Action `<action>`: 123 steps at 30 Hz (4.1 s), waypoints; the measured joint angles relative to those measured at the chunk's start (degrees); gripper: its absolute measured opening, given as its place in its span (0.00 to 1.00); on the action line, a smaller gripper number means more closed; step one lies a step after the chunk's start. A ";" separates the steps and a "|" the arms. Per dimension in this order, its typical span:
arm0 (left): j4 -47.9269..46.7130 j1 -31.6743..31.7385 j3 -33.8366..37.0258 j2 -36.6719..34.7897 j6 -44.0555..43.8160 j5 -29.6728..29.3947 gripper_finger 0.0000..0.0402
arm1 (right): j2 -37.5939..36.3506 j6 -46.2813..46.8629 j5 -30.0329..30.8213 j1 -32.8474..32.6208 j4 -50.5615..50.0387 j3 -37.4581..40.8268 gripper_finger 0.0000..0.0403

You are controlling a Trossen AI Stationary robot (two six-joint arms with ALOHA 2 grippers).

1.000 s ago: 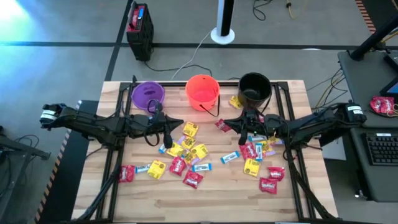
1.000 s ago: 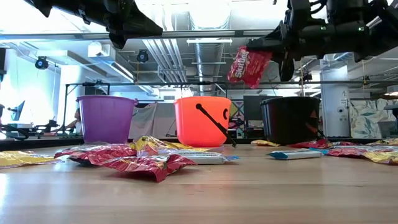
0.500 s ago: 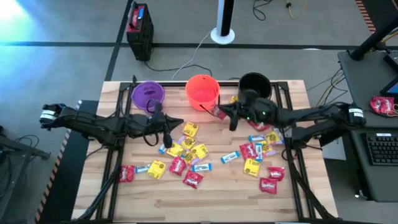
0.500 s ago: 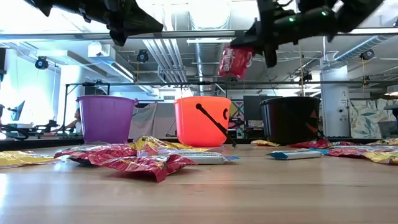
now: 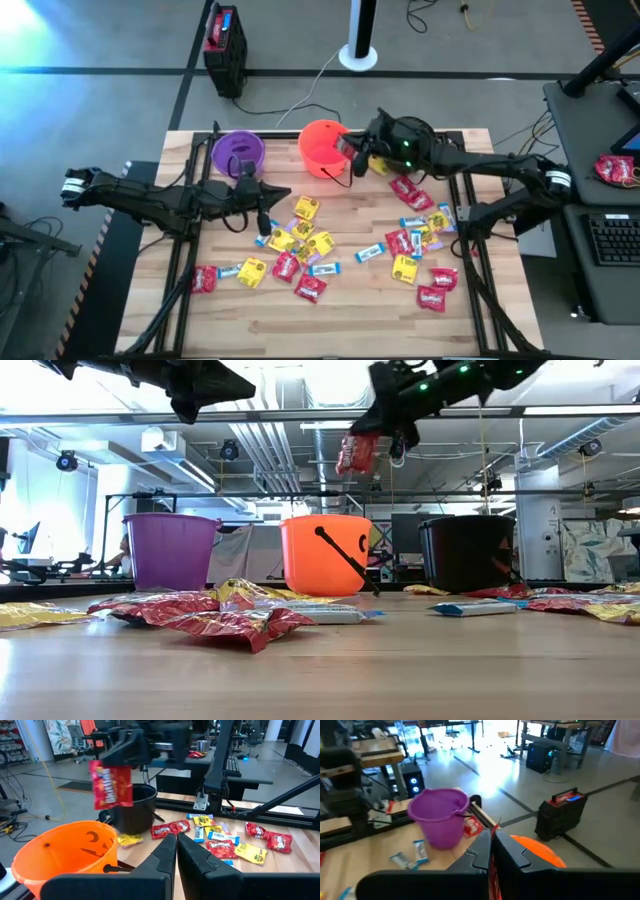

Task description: Sort candy by brand, put in halloween buckets

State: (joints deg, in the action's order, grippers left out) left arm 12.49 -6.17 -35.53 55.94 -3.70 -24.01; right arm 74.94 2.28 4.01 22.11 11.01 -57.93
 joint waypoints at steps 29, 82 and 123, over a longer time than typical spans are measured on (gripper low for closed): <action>-0.12 0.00 0.00 0.18 0.00 0.00 0.00 | 29.88 -3.14 0.00 4.74 -7.90 -21.46 0.02; -1.06 0.00 0.00 1.11 -2.58 0.06 0.00 | 16.88 -1.85 -2.08 2.94 -20.76 -21.20 0.34; -4.71 -5.04 -6.42 26.86 -35.51 3.58 0.00 | -11.08 20.28 12.70 -31.11 -37.29 3.35 0.28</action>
State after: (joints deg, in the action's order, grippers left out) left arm 7.78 -11.22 -41.95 82.80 -39.21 -20.43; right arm 63.86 22.55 16.71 -8.99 -26.27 -54.59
